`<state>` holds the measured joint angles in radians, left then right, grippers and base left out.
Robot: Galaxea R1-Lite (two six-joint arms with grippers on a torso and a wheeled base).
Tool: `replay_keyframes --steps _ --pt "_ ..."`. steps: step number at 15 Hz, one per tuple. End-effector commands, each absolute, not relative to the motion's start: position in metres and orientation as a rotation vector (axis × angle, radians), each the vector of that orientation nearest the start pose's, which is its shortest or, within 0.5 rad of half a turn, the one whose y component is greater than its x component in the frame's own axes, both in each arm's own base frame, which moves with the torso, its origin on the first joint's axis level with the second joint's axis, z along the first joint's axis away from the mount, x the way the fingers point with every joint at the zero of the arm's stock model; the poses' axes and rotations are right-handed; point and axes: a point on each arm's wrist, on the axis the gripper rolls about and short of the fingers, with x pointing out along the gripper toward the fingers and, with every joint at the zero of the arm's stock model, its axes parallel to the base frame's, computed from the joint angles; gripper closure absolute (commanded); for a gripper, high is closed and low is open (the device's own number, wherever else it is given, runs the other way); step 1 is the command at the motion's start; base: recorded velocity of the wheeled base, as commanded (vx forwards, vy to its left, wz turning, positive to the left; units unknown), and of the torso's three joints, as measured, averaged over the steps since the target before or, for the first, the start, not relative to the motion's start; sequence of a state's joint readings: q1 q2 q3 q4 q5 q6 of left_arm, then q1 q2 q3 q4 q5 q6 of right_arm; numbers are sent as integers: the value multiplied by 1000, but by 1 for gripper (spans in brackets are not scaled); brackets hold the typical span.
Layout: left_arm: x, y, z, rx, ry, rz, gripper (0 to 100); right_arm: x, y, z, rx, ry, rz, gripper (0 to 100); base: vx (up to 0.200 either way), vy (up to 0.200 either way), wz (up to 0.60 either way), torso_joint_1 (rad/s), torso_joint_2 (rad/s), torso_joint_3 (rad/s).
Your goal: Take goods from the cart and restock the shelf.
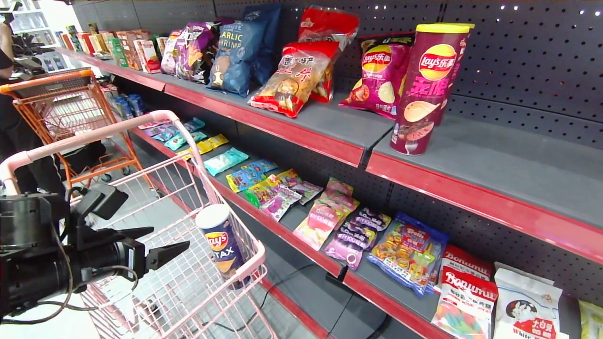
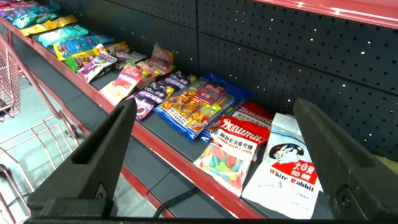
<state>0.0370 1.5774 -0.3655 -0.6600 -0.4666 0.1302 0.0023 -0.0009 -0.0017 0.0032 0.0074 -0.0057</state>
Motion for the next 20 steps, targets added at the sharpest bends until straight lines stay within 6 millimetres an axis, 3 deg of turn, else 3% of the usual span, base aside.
replay_keyframes --steps 1,5,11,20 --pt "233 -1 90 -31 578 -453 0 -23 0 76 -6 2 11 0 0 0 0 0 0 0" --pt "255 -4 73 -11 526 -459 0 -23 0 76 -6 2 11 0 0 0 0 0 0 0" --pt "255 -28 70 -9 537 -549 0 -23 0 76 -6 2 11 0 0 0 0 0 0 0" --pt "285 -43 55 14 502 -573 0 -23 0 76 -8 1 11 0 0 0 0 0 0 0"
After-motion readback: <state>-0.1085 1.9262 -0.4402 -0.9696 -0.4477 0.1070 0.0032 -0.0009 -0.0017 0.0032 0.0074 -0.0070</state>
